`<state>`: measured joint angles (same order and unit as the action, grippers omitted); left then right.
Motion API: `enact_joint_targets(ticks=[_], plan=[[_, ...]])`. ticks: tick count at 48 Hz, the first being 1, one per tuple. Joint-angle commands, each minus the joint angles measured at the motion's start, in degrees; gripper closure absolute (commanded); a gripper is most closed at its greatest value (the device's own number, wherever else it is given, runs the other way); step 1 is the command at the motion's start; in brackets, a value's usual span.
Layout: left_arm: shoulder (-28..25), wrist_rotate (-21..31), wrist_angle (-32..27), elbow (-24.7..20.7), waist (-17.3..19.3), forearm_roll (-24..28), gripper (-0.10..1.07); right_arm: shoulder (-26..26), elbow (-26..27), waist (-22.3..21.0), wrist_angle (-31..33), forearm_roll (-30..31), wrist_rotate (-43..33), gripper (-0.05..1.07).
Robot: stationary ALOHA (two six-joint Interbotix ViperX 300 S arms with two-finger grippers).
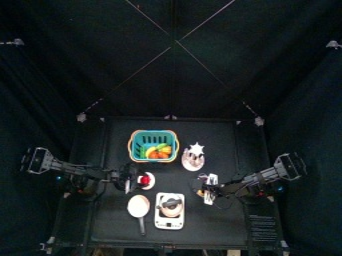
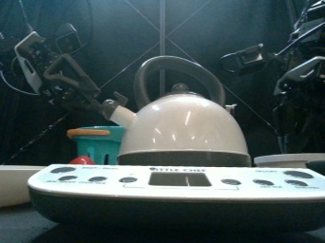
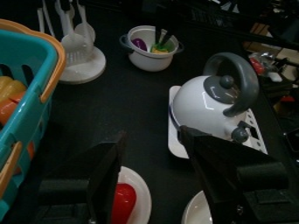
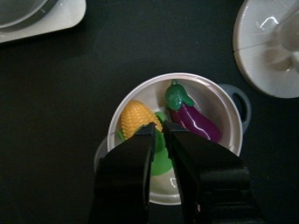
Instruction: Pick up corn
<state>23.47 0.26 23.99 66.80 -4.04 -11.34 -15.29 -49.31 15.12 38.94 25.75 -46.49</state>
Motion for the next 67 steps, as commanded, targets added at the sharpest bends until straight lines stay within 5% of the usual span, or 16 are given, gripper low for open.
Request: enact_joint_targets(ticks=[1, 16, 67], plan=[[0.00, -0.09, 0.18, -0.62, 0.09, -0.09, 0.09, -3.60, 0.88, -0.09, 0.97, -0.53, -0.18, 0.38], [0.00, -0.09, 0.18, -0.62, 0.09, -0.09, 0.09, -9.40, -3.87, 0.09, -0.09, -6.50, -0.09, 0.13], [0.00, -0.09, 0.18, -0.44, 0.09, -0.09, 0.09, 2.29, -6.33, -2.20, -11.34, -6.24, 0.09, 0.14]])
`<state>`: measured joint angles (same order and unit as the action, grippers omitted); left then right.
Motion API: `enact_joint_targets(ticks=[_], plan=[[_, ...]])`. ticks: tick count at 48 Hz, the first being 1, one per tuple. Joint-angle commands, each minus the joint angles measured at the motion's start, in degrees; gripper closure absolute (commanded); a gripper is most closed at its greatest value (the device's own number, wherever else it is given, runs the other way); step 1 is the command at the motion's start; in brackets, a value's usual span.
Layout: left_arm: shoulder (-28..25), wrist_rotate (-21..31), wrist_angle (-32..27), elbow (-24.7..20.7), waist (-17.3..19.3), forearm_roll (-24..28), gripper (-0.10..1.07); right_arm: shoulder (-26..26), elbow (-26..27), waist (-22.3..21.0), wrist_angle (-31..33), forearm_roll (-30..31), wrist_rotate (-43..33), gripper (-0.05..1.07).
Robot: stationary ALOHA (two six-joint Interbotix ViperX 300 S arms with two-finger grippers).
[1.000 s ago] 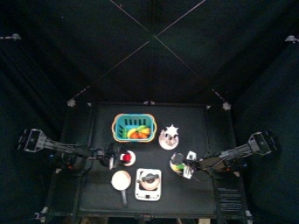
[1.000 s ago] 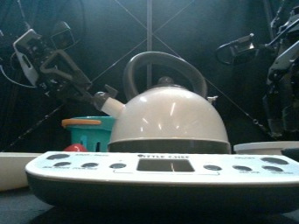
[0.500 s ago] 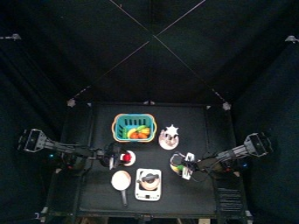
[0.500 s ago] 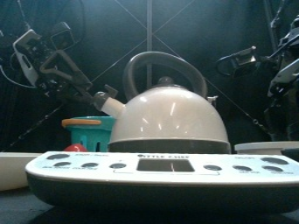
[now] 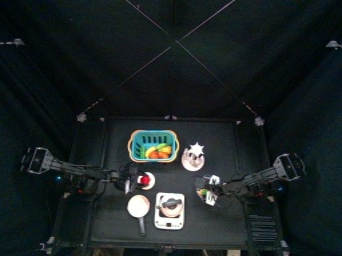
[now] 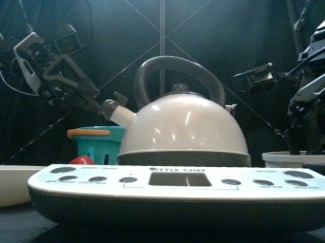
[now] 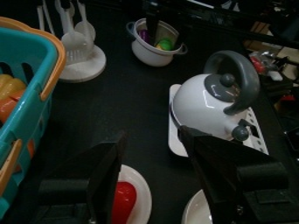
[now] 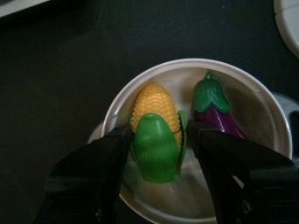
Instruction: Pick up corn
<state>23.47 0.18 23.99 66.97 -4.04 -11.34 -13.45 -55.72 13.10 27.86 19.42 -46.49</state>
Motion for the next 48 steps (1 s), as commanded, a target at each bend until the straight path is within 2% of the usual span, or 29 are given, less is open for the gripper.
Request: enact_joint_targets(ticks=[1, 8, 17, 24, 38, 48], plan=[[0.00, 0.00, 0.18, -0.62, 0.09, -0.09, 0.09, 0.44, 0.09, -0.18, -0.35, 0.00, 0.18, 0.14], [0.00, 0.00, 0.18, -0.53, 0.09, -0.09, 0.09, 0.70, -0.18, -0.18, -0.53, 0.35, 0.18, 0.22], [0.00, 0.00, 0.18, -0.53, 0.09, -0.09, 0.09, 0.62, 0.18, -0.26, -0.44, 1.14, 0.18, 0.42], [0.00, 0.00, 0.18, -0.62, 0.09, -0.09, 0.09, -0.09, 1.32, -0.53, 0.00, 2.81, 0.09, 0.52], [0.00, 0.09, 0.18, -0.62, 0.09, -0.09, 0.09, -3.87, 4.04, -0.62, 6.59, 5.45, 0.09, 0.52], [0.00, 0.09, 0.18, -0.53, 0.09, -0.09, 0.09, -5.63, 4.22, -0.62, 8.44, 5.36, -0.09, 0.53]])
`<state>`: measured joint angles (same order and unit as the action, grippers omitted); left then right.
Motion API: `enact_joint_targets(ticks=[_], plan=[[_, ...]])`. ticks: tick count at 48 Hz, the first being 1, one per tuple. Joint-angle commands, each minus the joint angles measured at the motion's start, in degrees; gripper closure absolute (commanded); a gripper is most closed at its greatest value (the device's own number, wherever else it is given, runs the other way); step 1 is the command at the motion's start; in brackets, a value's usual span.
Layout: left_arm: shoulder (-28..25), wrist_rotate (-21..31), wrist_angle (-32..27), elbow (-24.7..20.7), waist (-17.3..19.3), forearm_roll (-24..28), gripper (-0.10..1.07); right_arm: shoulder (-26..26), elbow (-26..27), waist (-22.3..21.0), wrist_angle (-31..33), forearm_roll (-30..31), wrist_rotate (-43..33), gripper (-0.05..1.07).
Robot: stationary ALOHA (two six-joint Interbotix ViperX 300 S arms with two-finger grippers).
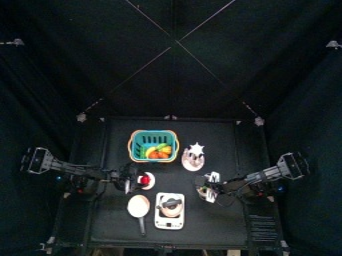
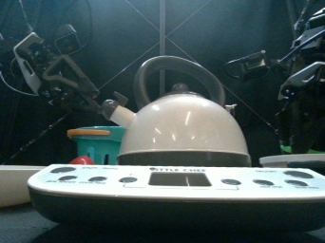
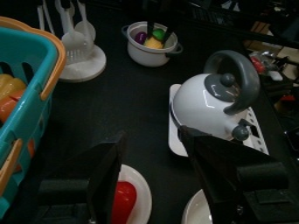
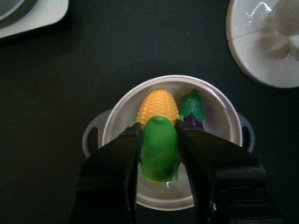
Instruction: Pick up corn
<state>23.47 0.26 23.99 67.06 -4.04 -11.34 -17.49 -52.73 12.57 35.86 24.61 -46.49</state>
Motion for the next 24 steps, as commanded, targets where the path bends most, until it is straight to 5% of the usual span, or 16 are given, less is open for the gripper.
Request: enact_joint_targets(ticks=[1, 24], plan=[[0.00, 0.00, 0.18, -0.70, 0.09, -0.09, 0.09, -1.85, 1.32, -0.09, 1.05, 0.35, -0.09, 0.53], [0.00, 0.00, 0.18, -0.62, -0.18, -0.53, 0.09, -5.01, 2.02, -0.09, 4.66, 0.97, 0.09, 0.53]])
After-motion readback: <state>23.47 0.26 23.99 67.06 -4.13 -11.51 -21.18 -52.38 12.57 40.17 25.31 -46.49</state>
